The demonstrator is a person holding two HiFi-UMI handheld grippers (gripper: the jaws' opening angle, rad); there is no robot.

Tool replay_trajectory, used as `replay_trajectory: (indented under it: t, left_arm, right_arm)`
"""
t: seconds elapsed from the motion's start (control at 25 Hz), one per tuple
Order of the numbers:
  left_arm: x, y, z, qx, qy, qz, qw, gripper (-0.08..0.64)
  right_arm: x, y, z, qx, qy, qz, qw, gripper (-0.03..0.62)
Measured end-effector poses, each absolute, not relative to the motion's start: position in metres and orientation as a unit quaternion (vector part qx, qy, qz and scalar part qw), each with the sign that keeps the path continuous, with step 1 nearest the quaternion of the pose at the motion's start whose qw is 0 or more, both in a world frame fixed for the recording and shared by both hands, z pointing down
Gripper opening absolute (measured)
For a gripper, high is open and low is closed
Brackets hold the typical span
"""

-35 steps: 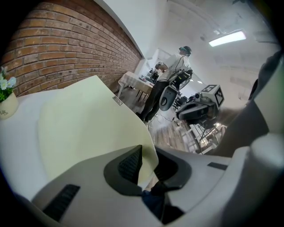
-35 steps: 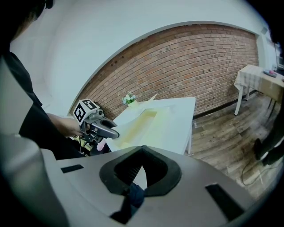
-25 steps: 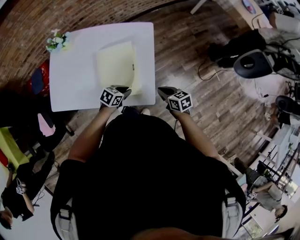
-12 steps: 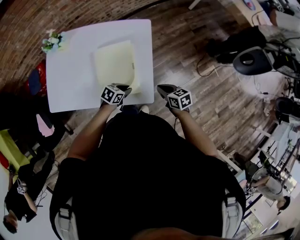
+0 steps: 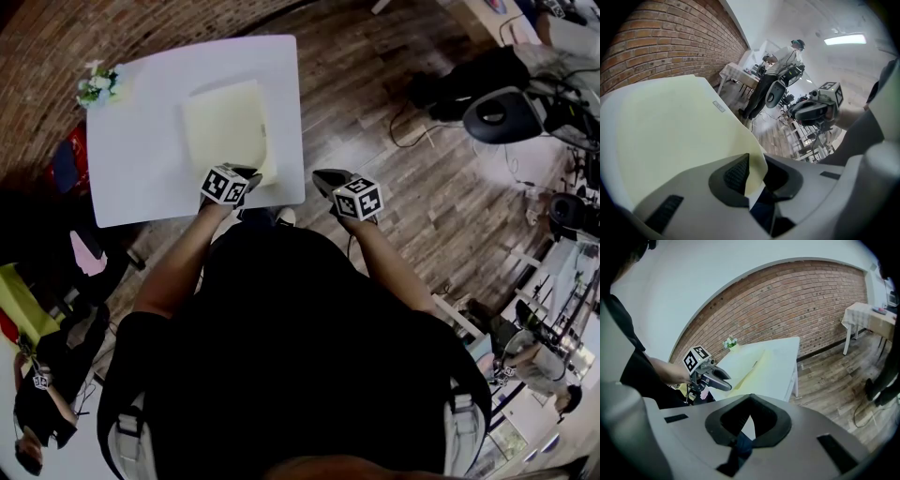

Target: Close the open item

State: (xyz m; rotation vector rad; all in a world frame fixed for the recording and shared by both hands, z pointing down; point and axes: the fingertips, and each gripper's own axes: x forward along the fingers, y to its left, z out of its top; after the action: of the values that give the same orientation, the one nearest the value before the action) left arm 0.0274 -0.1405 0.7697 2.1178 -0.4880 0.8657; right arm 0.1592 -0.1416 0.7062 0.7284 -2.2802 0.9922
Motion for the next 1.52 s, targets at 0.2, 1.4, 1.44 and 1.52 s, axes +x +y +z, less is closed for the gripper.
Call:
replay_trajectory:
  t: [0.2, 1.4, 1.44, 1.52]
  left_arm:
    - [0.029, -0.141, 0.775, 0.830, -0.185, 0.347, 0.395, 0.069]
    - [0.040, -0.146, 0.797, 0.806, -0.139, 0.387, 0.425, 0.083]
    - [0.041, -0.146, 0.797, 0.806, -0.139, 0.387, 0.425, 0.083]
    - [0.043, -0.145, 0.797, 0.805, -0.137, 0.387, 0.428, 0.083]
  right_arm:
    - [0.159, -0.139, 0.710, 0.271, -0.844, 0.372, 0.275, 0.020]
    - [0.160, -0.135, 0.718, 0.278, -0.838, 0.384, 0.269, 0.020]
    - [0.160, -0.134, 0.718, 0.278, -0.838, 0.385, 0.269, 0.020]
    - [0.162, -0.133, 0.717, 0.279, -0.838, 0.384, 0.268, 0.020]
